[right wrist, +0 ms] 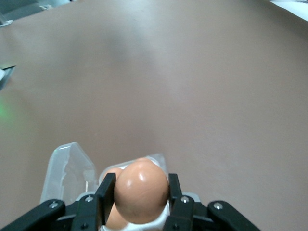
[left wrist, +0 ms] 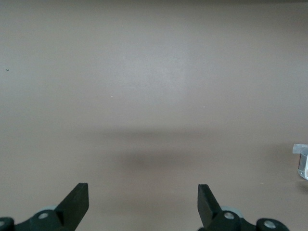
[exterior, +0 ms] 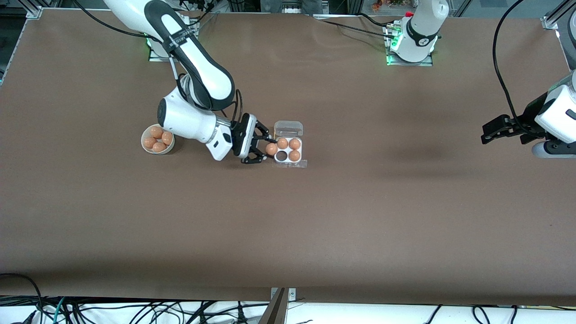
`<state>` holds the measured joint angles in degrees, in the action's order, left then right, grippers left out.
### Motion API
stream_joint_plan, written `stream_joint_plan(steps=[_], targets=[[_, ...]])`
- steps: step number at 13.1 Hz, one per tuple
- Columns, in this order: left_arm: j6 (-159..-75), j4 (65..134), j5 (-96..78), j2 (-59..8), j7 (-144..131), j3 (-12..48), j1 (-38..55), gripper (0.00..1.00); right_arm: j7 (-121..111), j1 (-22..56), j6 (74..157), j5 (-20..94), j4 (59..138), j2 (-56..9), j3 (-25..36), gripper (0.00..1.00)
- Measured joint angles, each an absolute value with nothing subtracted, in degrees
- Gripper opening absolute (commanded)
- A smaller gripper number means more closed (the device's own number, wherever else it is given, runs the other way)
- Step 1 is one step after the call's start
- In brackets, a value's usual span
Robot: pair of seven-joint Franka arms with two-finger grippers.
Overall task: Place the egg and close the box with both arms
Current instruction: 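Lower the egg into the empty box slot with the right gripper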
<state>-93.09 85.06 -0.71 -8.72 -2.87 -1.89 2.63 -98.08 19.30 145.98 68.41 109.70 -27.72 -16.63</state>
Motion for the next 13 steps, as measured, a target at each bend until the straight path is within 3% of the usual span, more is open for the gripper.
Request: stream_joint_plan(steps=[13], targets=[[-93.11,84.87,-0.71,-8.73,-2.87,-1.82,2.64,1.00,-113.04,21.53,145.73,77.34,106.36,-36.42,-16.92,0.21]])
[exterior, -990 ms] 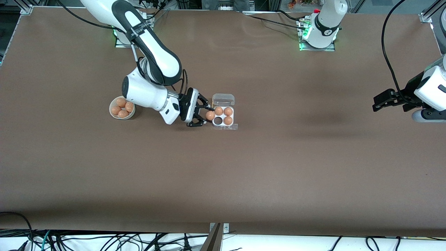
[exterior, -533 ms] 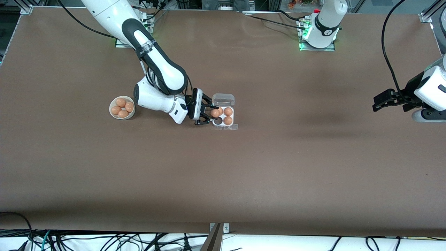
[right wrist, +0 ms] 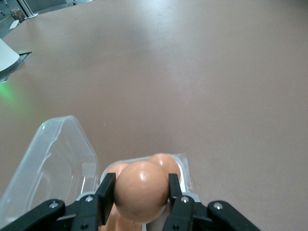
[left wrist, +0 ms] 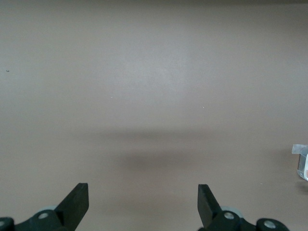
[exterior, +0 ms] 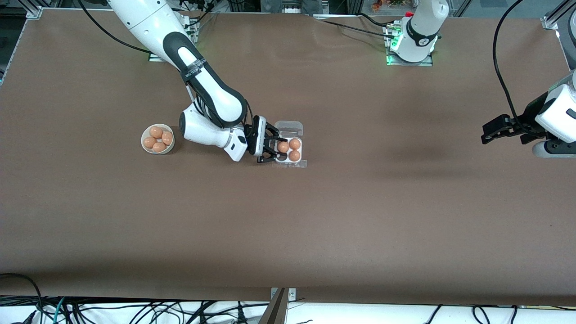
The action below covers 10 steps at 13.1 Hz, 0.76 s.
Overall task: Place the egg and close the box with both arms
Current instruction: 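Lower the egg into the empty box slot with the right gripper, then open the right gripper and withdraw while the left gripper reaches the box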
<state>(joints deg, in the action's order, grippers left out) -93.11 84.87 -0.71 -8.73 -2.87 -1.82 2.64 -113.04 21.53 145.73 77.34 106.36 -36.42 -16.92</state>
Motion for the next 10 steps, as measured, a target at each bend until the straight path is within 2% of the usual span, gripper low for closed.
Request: stream_joint_plan(steps=[9,10], targets=[[-93.11,84.87,-0.71,-8.89,-2.87,-1.53,2.66,1.00,-114.87,21.72,145.73,77.36,102.12,-40.45,-15.89,0.24],[-93.11,84.87,-0.71,-8.89,-2.87,-1.52,2.66,1.00,-115.09,21.73,145.73,77.38,101.85,-40.87,-15.79,0.50]])
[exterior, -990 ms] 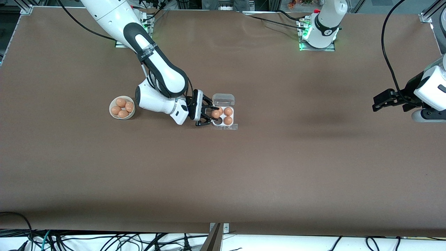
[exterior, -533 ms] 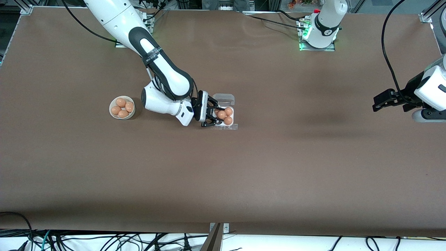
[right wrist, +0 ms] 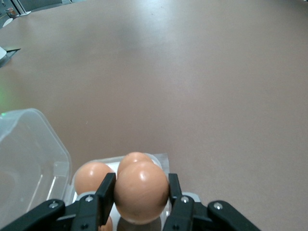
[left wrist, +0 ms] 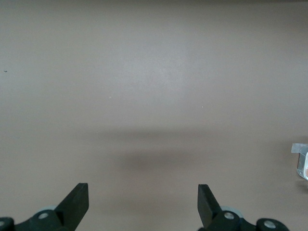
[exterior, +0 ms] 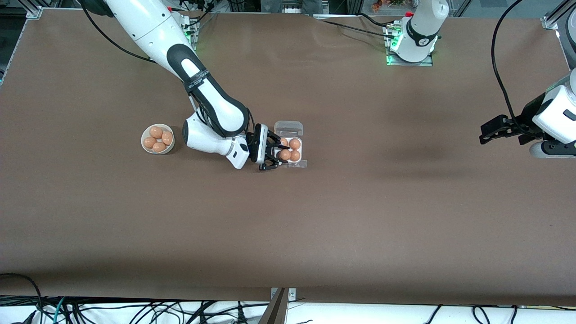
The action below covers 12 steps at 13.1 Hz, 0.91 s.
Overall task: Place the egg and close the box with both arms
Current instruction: 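Open the right gripper and withdraw while the left gripper reaches the box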
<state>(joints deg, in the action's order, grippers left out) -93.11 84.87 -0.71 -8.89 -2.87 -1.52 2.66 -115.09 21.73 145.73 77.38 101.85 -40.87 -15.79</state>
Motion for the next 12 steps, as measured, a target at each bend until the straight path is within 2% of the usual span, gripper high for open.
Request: stream_joint_plan(steps=[1,5,10,12], targets=[[-93.11,84.87,-0.71,-8.90,-2.87,-1.50,2.68,1.00,-115.14,21.73,145.73,77.67,101.75,-41.11,-15.76,1.00],[-93.11,84.87,-0.71,-8.92,-2.87,-1.46,2.92,1.00,-115.31,21.79,144.35,82.98,101.33,-41.14,-15.76,1.00],[-93.11,84.86,-0.91,-8.93,-3.04,-0.81,3.36,0.99,-114.67,21.89,140.58,79.94,98.46,-40.63,-12.69,1.00],[-93.10,84.85,-5.55,-8.95,-4.75,1.45,3.45,0.71,-106.61,21.22,133.76,69.03,96.80,-38.77,-7.41,1.00]])
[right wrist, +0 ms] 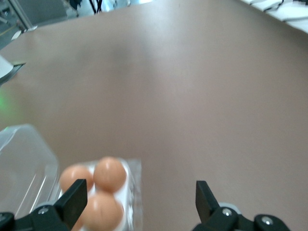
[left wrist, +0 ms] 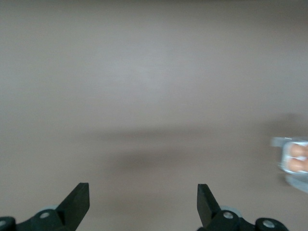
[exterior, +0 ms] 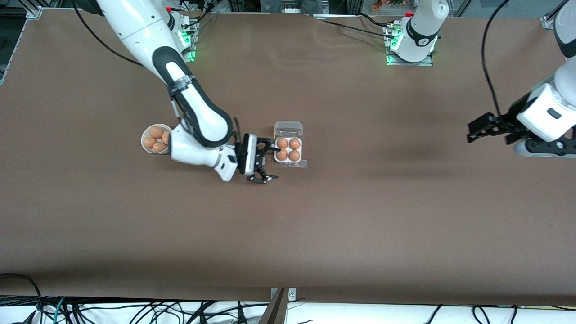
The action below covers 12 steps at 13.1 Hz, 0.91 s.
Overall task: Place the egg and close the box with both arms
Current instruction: 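Open the right gripper and withdraw while the left gripper reaches the box, then push the clear box lid shut over the eggs with the left gripper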
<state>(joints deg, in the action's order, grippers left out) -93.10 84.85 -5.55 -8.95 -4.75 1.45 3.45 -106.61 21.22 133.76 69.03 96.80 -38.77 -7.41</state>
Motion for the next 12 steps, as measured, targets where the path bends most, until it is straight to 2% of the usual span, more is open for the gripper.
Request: stream_joint_plan(steps=[1,3,4,7,10,12], targets=[[-92.70,84.85,-9.32,-9.04,-7.28,2.95,3.54,0.52,-99.90,20.03,130.78,62.15,96.32,-36.94,-5.49,1.00],[-89.38,84.86,-14.58,-9.69,-15.51,6.29,3.74,0.25,-84.13,16.60,123.56,49.19,96.18,-32.30,-3.68,1.00],[-88.23,84.86,-15.67,-10.40,-20.09,8.68,3.83,0.20,-75.81,14.86,120.20,42.76,96.18,-29.93,-2.99,1.00],[-87.77,84.88,-16.06,-13.72,-32.57,15.15,6.44,0.17,-52.64,10.54,112.27,26.72,96.25,-23.44,-1.45,1.00],[-87.94,84.86,-16.06,-18.46,-45.28,15.83,14.79,0.17,-28.03,8.55,108.58,12.11,96.45,-17.69,-0.07,1.00],[-88.75,84.19,-16.06,-21.72,-50.13,15.87,19.16,0.19,-10.73,7.83,108.03,9.18,96.62,-14.22,0.11,1.00]])
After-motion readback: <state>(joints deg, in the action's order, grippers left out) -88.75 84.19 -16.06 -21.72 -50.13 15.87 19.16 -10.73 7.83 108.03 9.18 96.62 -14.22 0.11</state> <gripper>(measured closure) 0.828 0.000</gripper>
